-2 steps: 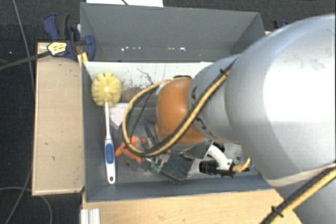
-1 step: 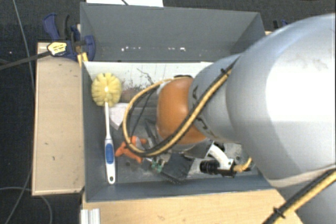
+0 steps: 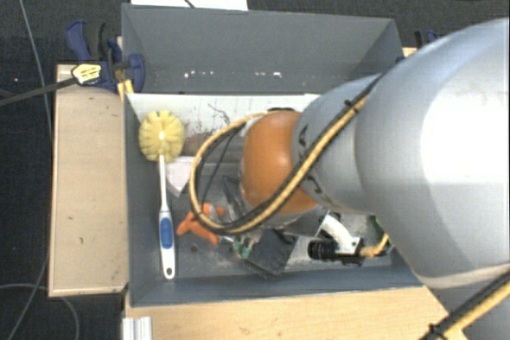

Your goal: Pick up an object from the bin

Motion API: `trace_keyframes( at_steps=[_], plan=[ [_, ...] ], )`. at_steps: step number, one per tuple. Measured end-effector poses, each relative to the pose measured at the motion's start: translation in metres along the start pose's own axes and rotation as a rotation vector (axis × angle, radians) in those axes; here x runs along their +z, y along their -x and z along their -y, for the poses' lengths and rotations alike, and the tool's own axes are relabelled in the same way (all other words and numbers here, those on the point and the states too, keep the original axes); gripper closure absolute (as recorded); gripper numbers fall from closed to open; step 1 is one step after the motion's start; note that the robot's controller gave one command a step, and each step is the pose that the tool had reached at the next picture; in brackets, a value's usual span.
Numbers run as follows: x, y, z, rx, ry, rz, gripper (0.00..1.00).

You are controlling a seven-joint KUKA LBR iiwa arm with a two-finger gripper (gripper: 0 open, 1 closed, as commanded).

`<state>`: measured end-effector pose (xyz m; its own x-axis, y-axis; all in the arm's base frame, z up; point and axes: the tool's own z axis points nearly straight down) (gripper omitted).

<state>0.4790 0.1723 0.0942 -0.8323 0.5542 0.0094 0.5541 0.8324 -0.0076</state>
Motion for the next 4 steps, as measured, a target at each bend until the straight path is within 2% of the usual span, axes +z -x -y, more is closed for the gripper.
trace_keyframes(
  at_steps=[1,2,3,4],
  plan=[
    [-0.015,0.002,-0.002,0.0,0.008,0.006,1.0],
    [-0.026,0.0,0.0,-0.001,0.0,0.0,1.0],
    [-0.053,0.001,0.0,-0.003,0.003,0.003,1.0],
    [-0.066,0.001,-0.001,-0.005,0.005,0.004,1.0]
  ],
)
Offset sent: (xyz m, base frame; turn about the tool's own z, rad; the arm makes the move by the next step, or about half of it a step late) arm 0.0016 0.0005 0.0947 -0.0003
